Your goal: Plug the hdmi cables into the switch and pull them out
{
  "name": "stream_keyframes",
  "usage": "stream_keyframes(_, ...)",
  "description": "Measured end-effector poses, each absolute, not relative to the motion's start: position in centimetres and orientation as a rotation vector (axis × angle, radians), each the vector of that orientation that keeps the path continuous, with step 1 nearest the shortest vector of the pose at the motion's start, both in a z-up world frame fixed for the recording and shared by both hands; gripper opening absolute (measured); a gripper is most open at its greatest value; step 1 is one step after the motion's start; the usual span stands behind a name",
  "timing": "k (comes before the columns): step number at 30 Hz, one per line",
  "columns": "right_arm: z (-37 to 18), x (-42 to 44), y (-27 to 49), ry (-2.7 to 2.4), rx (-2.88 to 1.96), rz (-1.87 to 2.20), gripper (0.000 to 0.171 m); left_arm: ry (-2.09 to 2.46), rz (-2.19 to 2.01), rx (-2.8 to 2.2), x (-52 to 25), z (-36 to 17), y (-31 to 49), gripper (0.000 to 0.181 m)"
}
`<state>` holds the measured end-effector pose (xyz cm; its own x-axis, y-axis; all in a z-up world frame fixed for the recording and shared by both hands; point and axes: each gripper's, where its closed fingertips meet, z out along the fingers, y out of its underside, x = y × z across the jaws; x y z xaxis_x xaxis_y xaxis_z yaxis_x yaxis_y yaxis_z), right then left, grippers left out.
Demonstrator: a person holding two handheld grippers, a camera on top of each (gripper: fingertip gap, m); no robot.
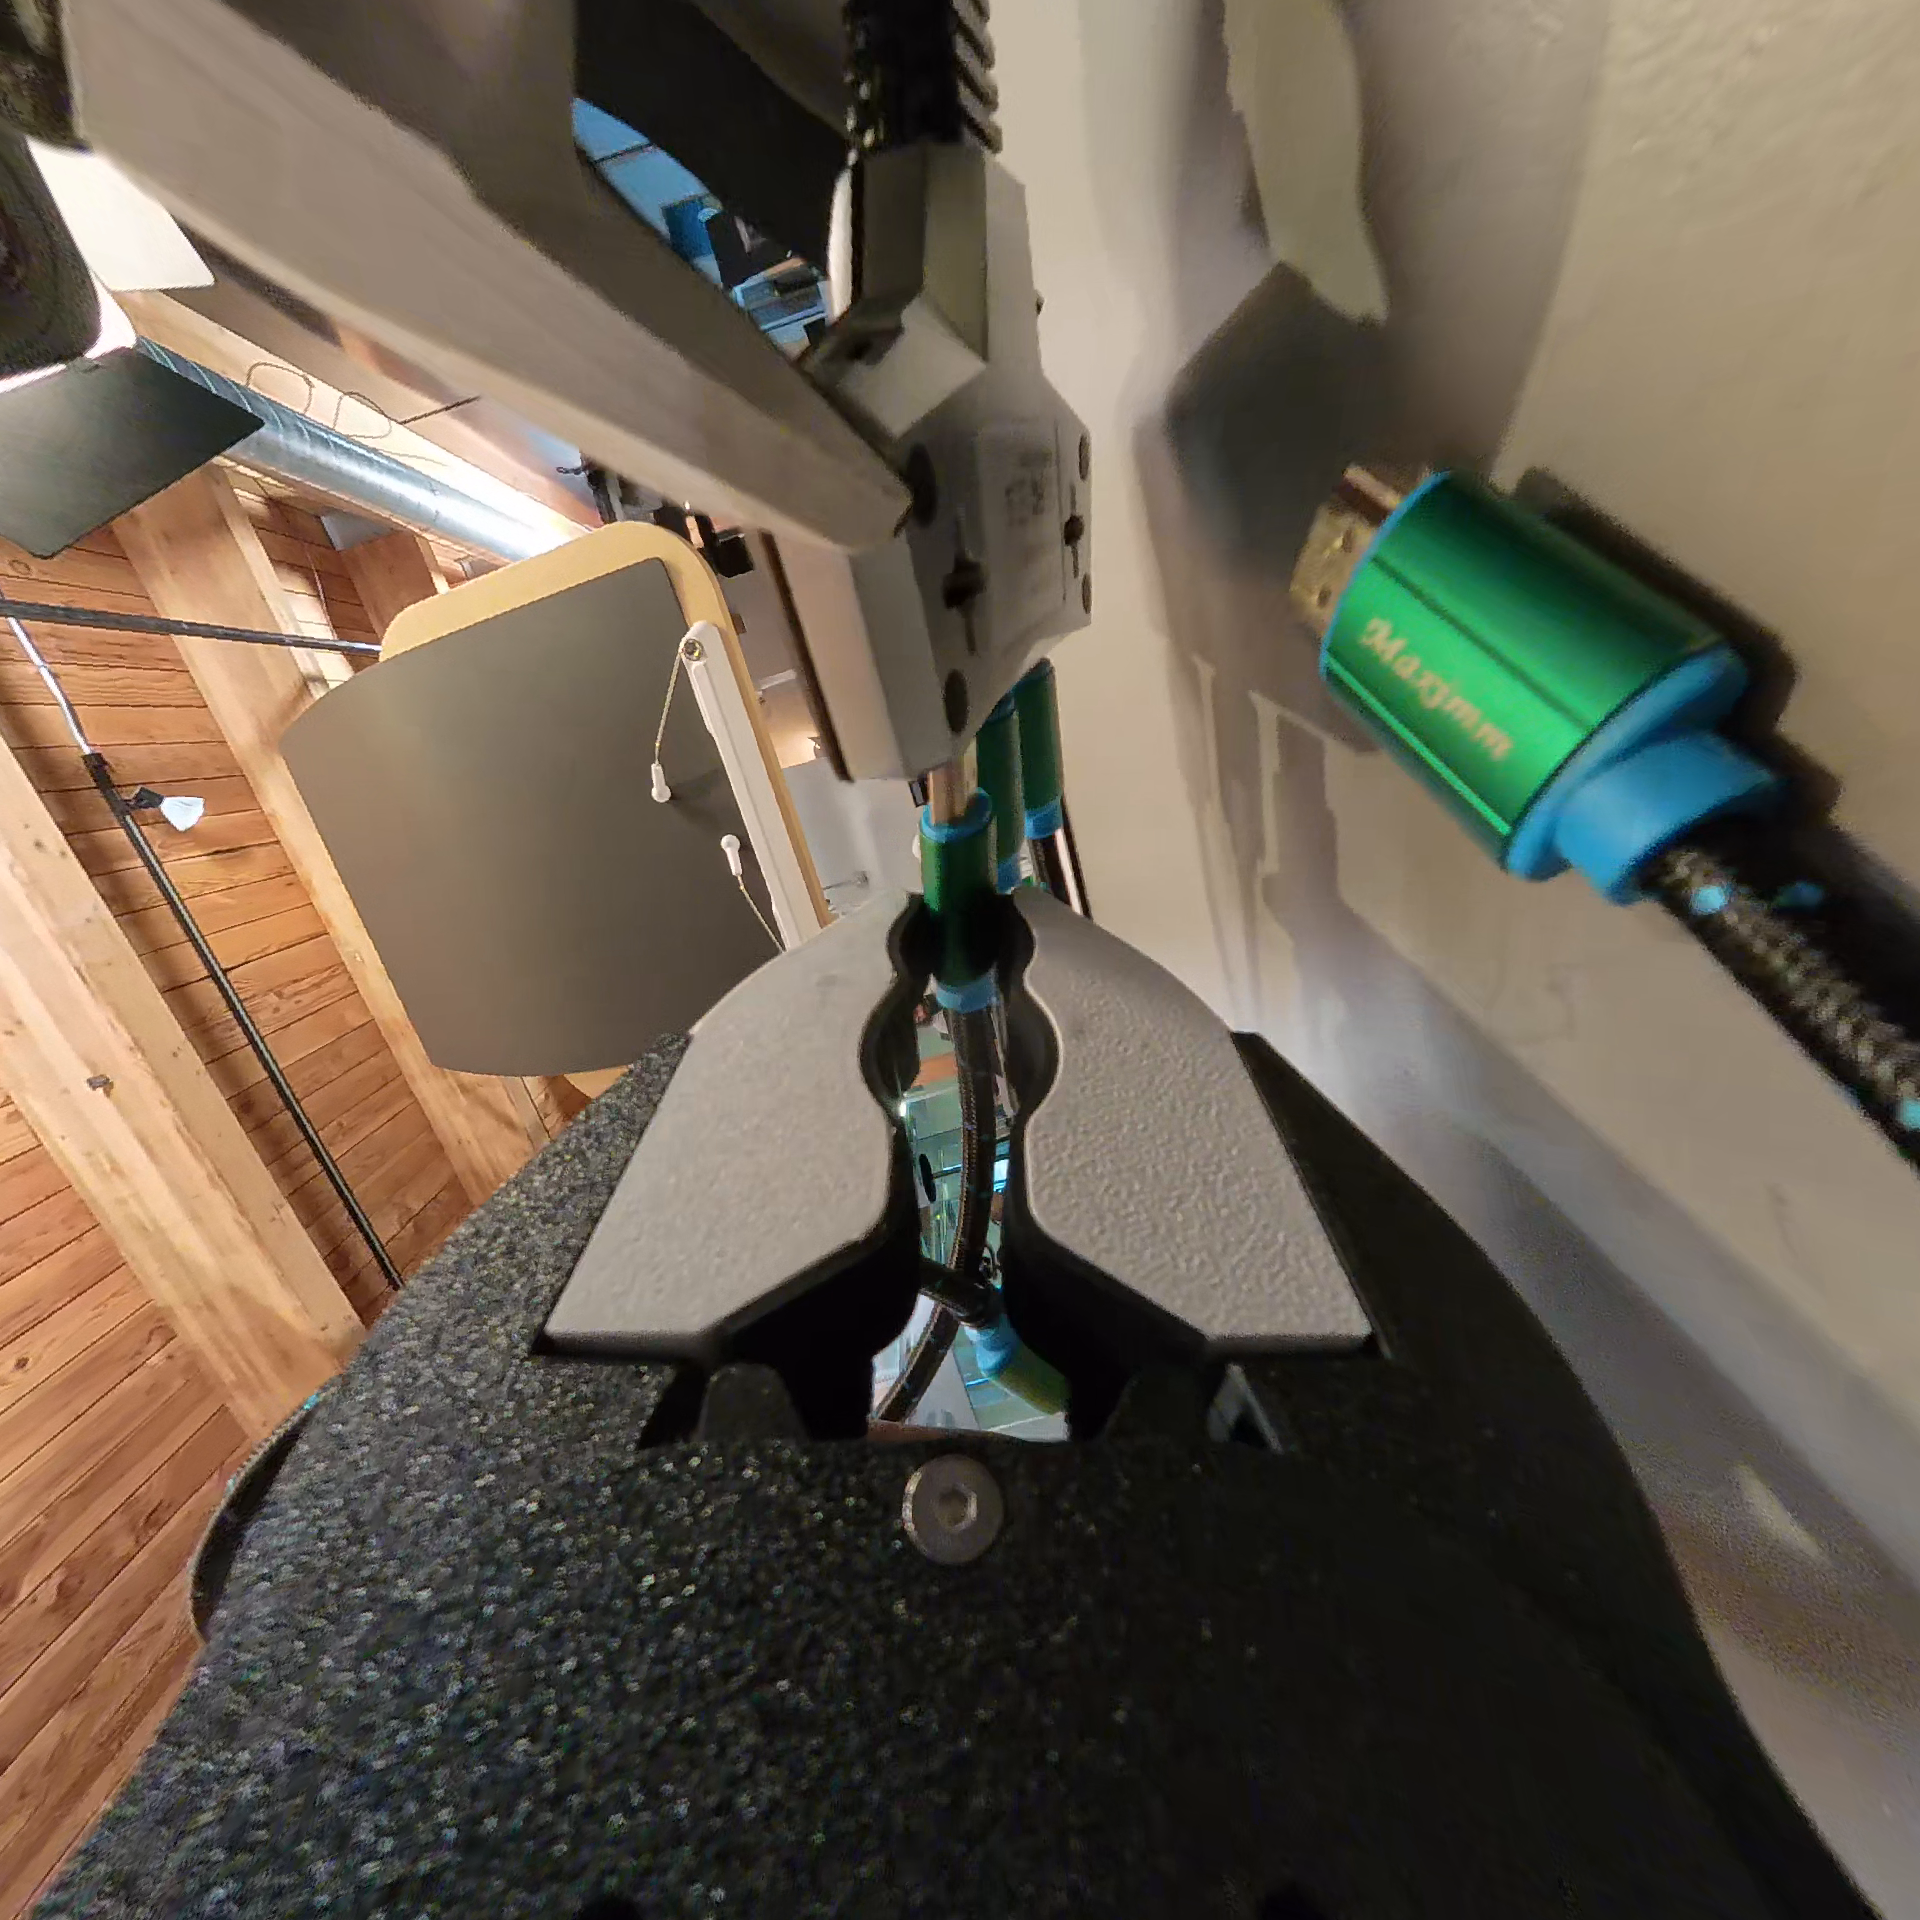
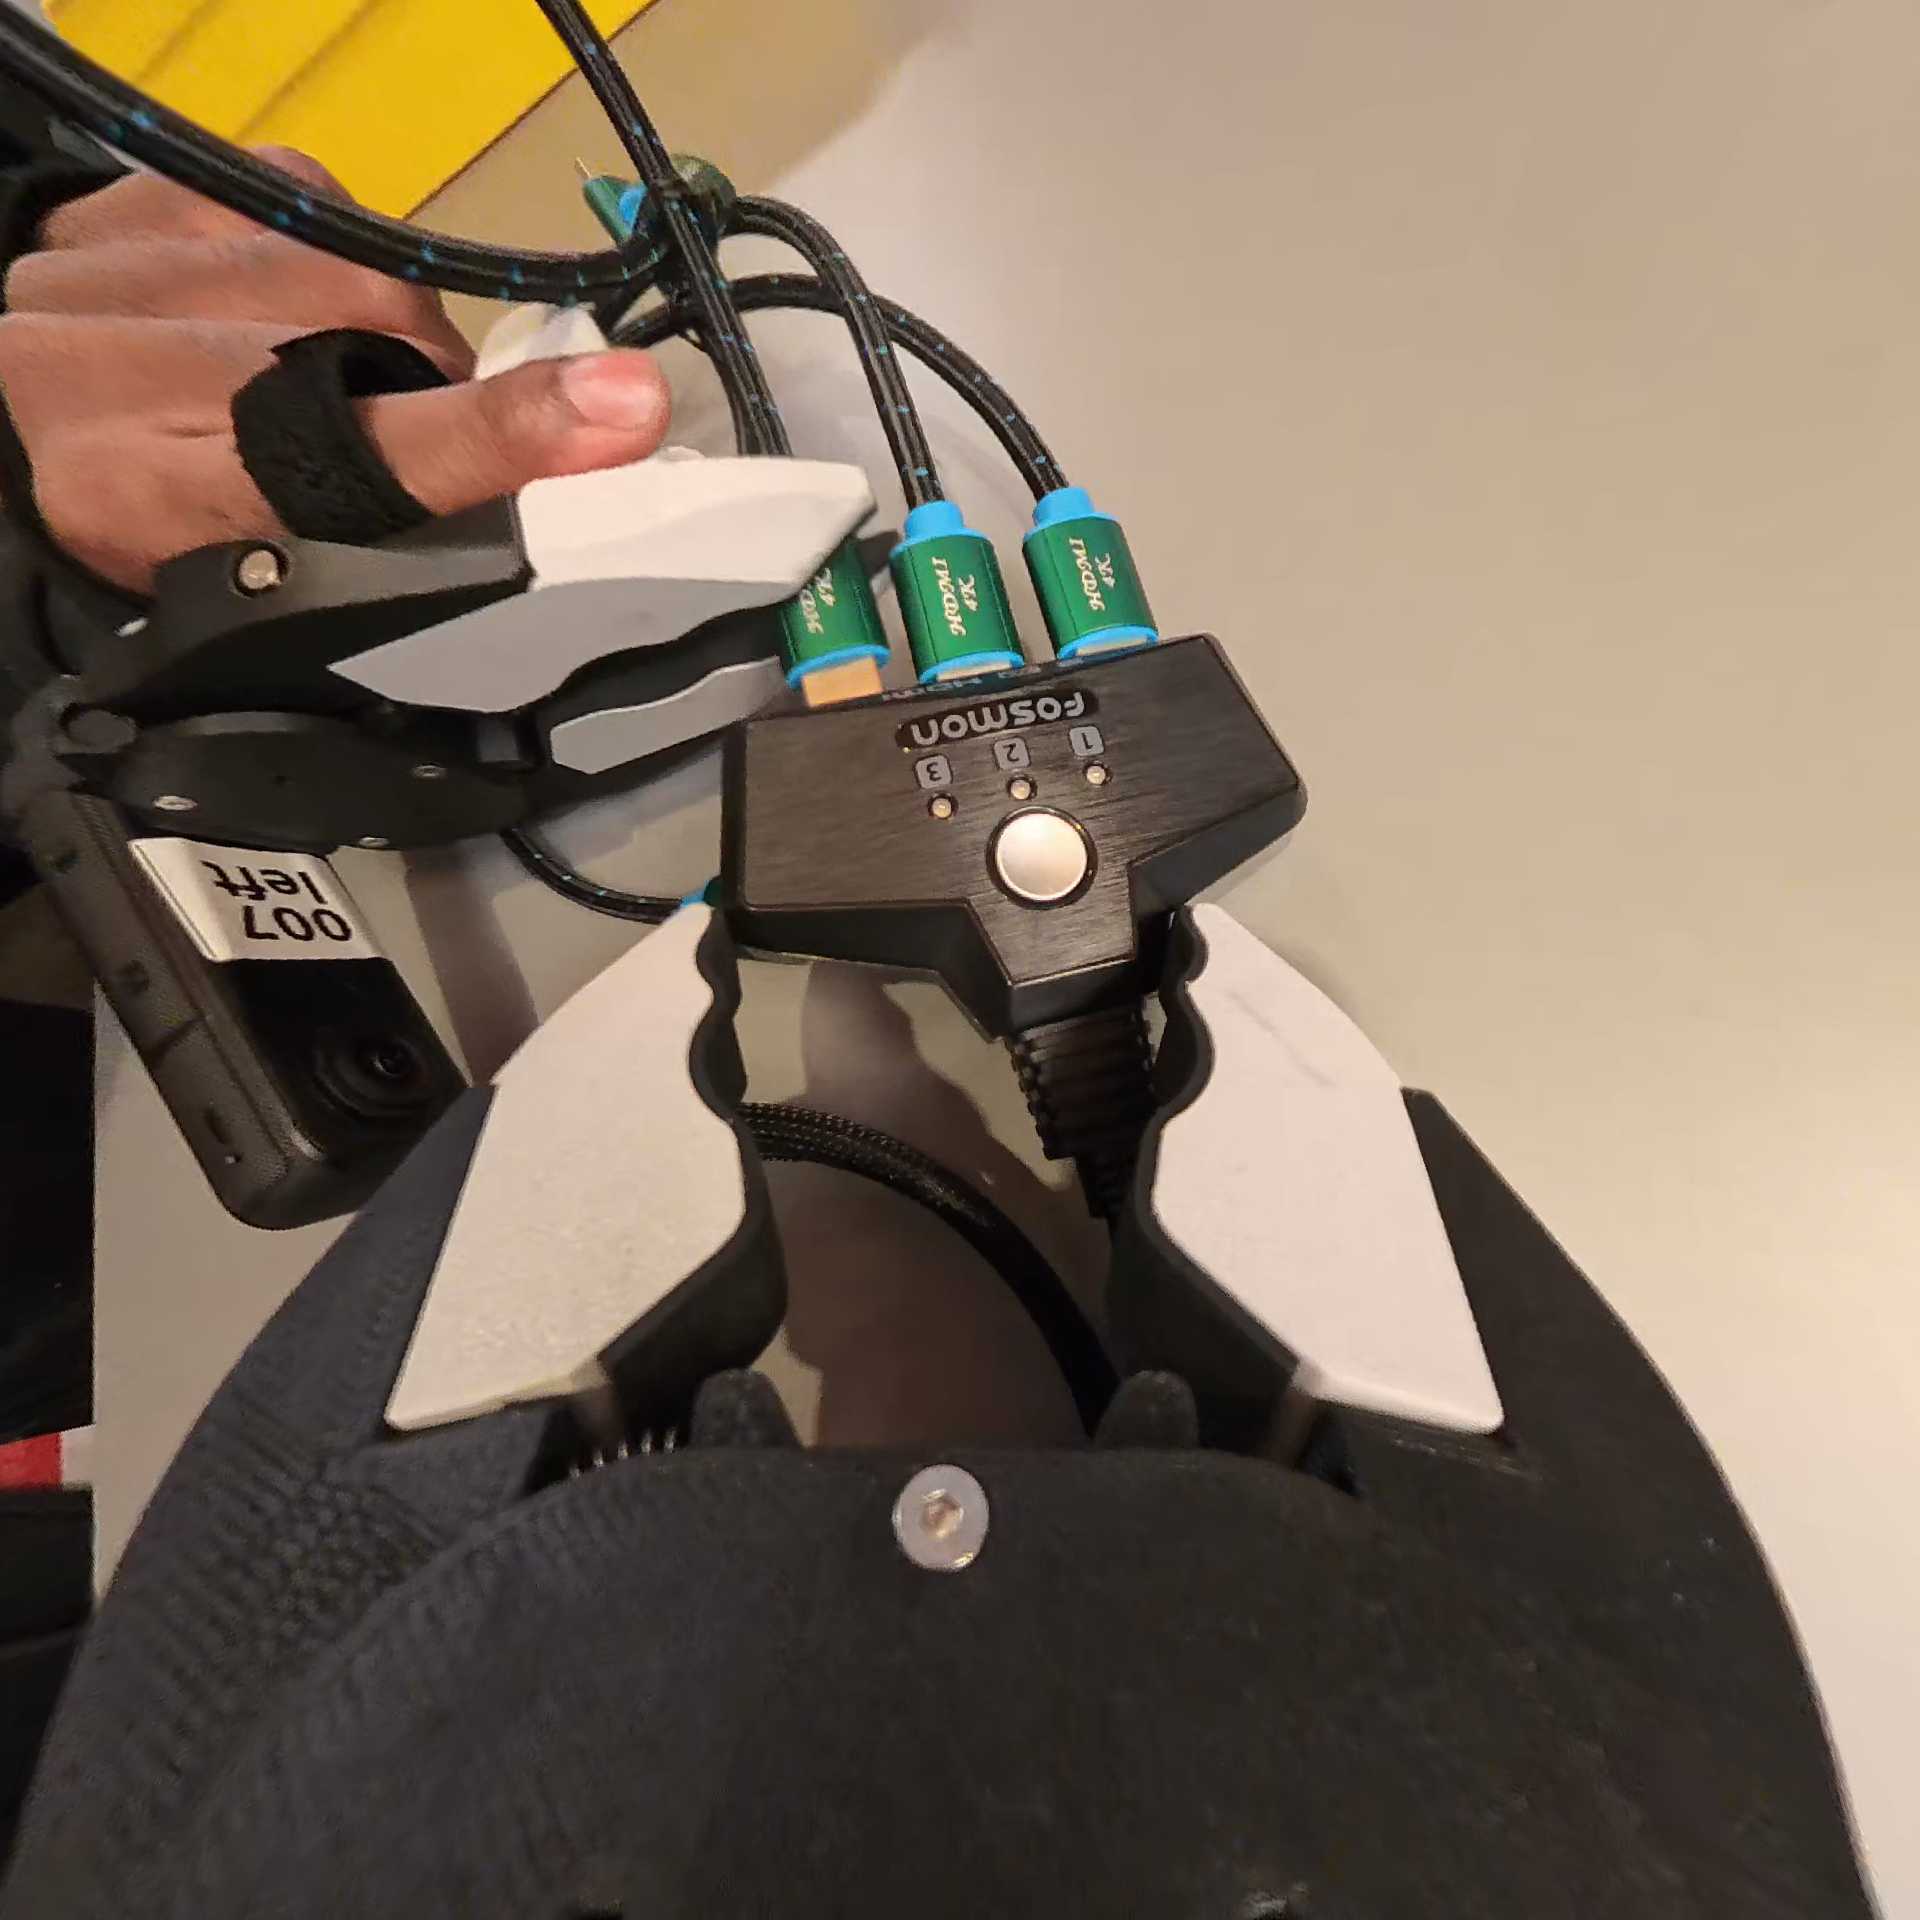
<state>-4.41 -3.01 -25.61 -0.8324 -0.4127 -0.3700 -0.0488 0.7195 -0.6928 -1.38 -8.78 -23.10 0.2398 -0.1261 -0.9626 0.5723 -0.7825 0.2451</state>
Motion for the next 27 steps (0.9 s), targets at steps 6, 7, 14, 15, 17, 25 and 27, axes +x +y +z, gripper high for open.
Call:
stream_keyframes(6, -25.36, -4.21, -3.19, 2.407, -0.357, -0.976, 0.079, 0.429, -1.606, 1.936, -1.26, -22.75, -8.84, 0.012)
stream_keyframes(7, -25.37, -4.21, -3.22, 2.412, -0.361, -0.98, 0.079, 0.443, -1.613, 1.937, -1.24, -22.69, -8.84, 0.012)
stream_keyframes(14, -25.24, -4.27, -3.39, 2.429, -0.376, -1.012, 0.079, 0.469, -1.626, 1.947, -1.08, -22.45, -8.65, 0.011)
stream_keyframes(15, -25.21, -4.28, -3.41, 2.432, -0.38, -1.018, 0.079, 0.473, -1.627, 1.945, -1.08, -22.45, -8.66, 0.011)
stream_keyframes(17, -25.22, -4.28, -3.43, 2.436, -0.384, -1.021, 0.079, 0.491, -1.63, 1.951, -1.07, -22.51, -8.65, 0.011)
stream_keyframes(25, -24.87, -4.15, -3.71, 2.443, -0.365, -1.054, 0.079, 0.643, -1.668, 1.951, -0.94, -22.34, -8.88, 0.011)
stream_keyframes(27, -24.76, -4.09, -3.78, 2.44, -0.367, -1.063, 0.079, 0.661, -1.683, 1.953, -0.9, -22.3, -8.91, 0.011)
